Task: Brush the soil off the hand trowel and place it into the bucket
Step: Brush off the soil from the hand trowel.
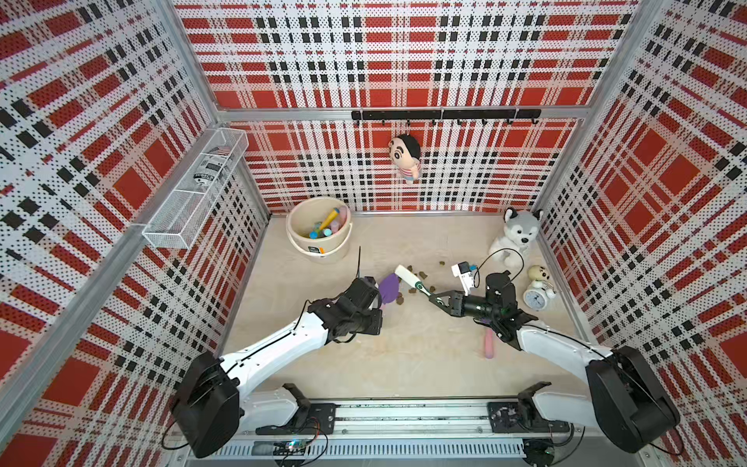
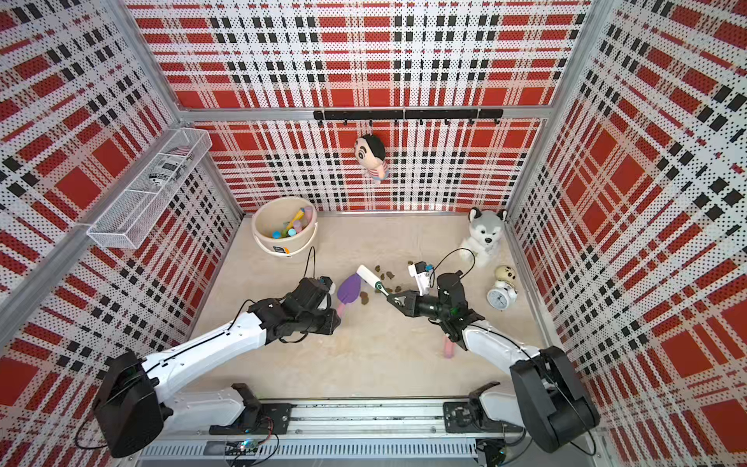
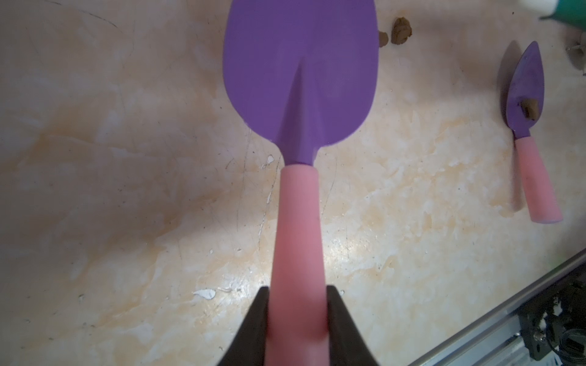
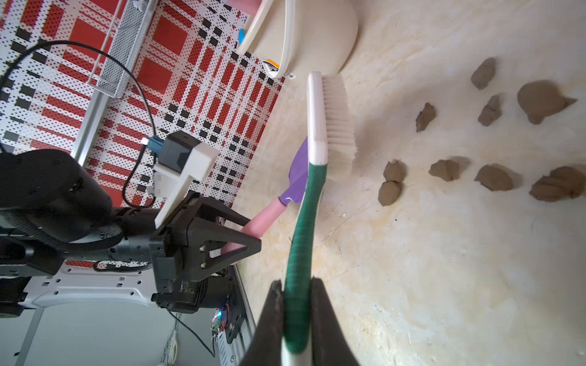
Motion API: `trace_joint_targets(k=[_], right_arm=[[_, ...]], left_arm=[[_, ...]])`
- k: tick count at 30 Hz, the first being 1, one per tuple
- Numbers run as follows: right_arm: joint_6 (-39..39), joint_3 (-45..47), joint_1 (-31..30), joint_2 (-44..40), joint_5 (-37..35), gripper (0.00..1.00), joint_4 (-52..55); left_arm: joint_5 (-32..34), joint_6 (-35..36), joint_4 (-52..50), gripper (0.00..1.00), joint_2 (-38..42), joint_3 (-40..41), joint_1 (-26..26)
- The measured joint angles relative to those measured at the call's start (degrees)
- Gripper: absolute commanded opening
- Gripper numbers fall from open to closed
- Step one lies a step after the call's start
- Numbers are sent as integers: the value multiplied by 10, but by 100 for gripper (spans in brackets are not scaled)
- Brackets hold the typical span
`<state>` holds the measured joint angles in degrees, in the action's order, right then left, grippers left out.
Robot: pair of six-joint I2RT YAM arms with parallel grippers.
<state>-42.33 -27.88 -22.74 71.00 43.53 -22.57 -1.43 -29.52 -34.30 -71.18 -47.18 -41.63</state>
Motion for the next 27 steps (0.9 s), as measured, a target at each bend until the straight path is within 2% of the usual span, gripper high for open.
trace_joint_targets(k=[6,10,13,17,21,24,27], right_arm=[[-16,7,-31,-8,36,0,-36],[-28,8,-63,33,54,0,-65],[-39,15,-64,71,52,0,-78],[-55,22,-45,97,56,0,-103],[-73,29,5,93,60,0,-133],[-70,31,40,65,58,0,-128],[-22,31,57,11,16,0,-82]], left_arm=[[4,0,2,0,0,0,0],[4,0,5,0,0,0,-1],[4,-1,5,0,0,0,-4],[4,-2,0,0,0,0,-6],[3,-2,0,0,9,0,-8],[3,-2,-2,0,21,0,-8],[3,-2,-12,0,33,-9,-6]])
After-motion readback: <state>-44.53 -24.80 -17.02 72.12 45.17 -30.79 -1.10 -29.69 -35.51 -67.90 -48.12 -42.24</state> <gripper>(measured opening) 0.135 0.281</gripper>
